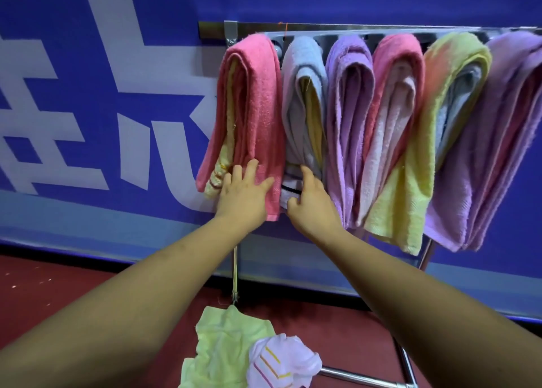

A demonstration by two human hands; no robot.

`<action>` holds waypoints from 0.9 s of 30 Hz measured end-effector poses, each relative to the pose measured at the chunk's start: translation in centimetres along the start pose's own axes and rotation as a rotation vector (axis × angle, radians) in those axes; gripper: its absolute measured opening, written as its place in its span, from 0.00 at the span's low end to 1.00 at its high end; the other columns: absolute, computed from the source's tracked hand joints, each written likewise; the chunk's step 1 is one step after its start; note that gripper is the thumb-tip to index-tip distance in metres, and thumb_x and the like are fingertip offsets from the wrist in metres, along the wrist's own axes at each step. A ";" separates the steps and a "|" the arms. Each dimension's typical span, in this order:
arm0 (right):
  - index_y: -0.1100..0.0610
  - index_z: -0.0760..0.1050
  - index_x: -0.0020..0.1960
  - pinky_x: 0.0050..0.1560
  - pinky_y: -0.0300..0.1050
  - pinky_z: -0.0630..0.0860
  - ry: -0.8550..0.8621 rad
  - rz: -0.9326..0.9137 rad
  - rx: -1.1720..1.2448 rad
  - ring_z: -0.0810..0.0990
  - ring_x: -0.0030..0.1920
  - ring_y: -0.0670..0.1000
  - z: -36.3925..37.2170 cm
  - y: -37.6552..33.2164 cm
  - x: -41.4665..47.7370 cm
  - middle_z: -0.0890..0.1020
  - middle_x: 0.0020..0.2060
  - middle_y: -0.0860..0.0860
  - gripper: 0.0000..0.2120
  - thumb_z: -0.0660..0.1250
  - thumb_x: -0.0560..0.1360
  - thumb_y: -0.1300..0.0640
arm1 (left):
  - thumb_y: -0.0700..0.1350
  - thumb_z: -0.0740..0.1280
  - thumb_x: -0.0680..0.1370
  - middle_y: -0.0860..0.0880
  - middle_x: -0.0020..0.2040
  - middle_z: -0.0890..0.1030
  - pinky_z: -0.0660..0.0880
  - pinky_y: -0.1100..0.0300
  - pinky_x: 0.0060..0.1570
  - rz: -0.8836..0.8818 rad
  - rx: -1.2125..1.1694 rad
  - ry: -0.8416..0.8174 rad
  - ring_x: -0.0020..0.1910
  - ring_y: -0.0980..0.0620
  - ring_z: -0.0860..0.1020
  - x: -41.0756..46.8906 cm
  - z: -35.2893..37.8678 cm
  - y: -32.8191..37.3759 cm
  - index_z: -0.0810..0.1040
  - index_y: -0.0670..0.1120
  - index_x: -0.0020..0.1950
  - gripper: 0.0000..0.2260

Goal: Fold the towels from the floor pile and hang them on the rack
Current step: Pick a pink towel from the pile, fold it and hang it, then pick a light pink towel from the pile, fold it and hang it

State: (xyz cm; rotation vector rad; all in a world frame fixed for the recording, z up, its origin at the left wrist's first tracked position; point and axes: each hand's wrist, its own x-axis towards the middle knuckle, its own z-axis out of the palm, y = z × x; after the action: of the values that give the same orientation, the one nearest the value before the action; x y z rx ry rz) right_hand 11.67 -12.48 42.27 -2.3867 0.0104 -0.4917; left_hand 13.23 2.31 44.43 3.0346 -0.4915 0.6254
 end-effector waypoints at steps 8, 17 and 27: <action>0.60 0.69 0.69 0.61 0.58 0.73 0.045 -0.176 0.063 0.74 0.61 0.61 1.5 2.3 -4.8 0.74 0.61 0.58 0.25 0.61 0.72 0.65 | 0.28 0.59 0.71 0.50 0.49 0.75 0.67 0.72 0.53 0.061 -0.731 0.152 0.48 0.54 0.74 -3.7 4.8 -1.5 0.82 0.43 0.50 0.17; 0.64 0.72 0.61 0.61 0.56 0.73 -0.389 0.211 -0.227 0.75 0.59 0.66 9.8 12.3 -12.4 0.73 0.58 0.63 0.18 0.63 0.77 0.53 | 0.37 0.65 0.74 0.46 0.42 0.79 0.74 0.59 0.49 -0.149 -0.580 -0.394 0.42 0.46 0.78 -11.4 16.8 -2.4 0.82 0.41 0.47 0.07; 0.64 0.71 0.62 0.61 0.54 0.74 -0.714 0.479 -0.258 0.74 0.62 0.65 20.0 24.4 -21.1 0.73 0.62 0.64 0.23 0.57 0.74 0.49 | 0.41 0.62 0.77 0.45 0.51 0.82 0.74 0.59 0.49 -0.239 -0.548 -0.805 0.52 0.46 0.78 -21.5 32.1 -0.7 0.80 0.43 0.47 0.07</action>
State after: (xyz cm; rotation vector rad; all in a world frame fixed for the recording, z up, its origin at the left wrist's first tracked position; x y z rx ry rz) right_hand 2.10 -15.50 5.69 -2.5588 0.3313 0.6213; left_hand 7.12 7.36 6.60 2.6090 -0.2207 -0.6644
